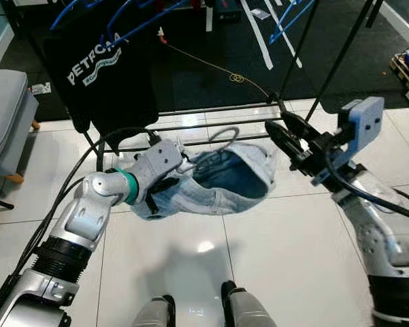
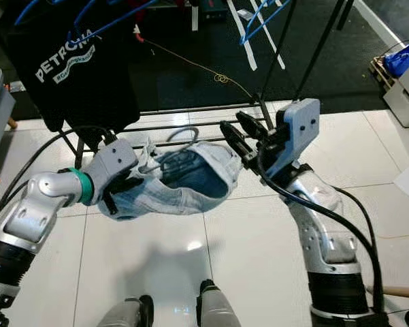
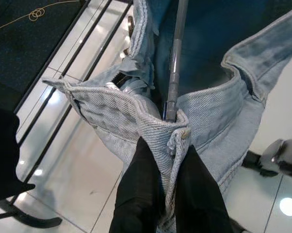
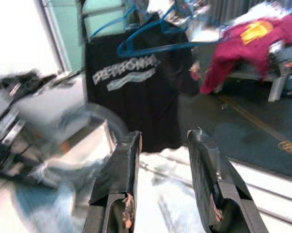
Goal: Hang hanger
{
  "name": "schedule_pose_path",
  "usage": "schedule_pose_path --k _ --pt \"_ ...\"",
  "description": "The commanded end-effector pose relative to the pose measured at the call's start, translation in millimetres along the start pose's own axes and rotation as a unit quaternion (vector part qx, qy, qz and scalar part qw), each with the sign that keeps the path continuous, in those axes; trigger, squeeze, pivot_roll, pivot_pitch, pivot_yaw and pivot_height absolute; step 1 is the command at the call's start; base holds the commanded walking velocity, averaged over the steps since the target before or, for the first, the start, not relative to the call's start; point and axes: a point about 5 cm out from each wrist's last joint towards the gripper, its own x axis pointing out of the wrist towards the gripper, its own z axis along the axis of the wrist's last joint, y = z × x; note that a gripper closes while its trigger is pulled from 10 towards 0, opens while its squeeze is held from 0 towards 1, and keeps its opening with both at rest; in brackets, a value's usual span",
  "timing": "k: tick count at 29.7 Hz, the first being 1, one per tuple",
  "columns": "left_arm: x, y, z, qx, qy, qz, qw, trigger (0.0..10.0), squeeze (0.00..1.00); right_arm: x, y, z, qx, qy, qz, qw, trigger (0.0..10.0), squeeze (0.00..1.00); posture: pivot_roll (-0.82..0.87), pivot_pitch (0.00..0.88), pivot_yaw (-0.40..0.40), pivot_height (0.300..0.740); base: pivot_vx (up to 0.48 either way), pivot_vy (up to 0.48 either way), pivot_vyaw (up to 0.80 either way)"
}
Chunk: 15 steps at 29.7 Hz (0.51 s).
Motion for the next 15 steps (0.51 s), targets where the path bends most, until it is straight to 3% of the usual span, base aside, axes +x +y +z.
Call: schedule_pose_path --k 1,5,15 --pt "-1.9 1.6 5.7 -0.011 -0.021 -0.006 1.000 0.0 0.00 -4.5 4.8 -2.8 0.013 0.010 0.031 0.999 10.0 0.00 -0.07 0.142 0.068 0.740 0.000 0.000 0.00" --pt "-4.3 0.5 14.4 -0.006 -0.050 -0.028 0.998 0.0 0.00 -8.6 6.4 -7.6 0.026 0.018 0.068 0.997 10.0 0.00 -0.07 0.138 0.063 0.740 0.000 0.000 0.00" --pt "-7.8 -2.1 19.9 0.029 -0.068 -0.055 0.996 0.0 0.00 -10.0 -1.3 -9.1 0.035 -0.004 0.076 0.996 10.0 0.00 -0.07 0.131 0.052 0.740 0.000 0.000 0.00"
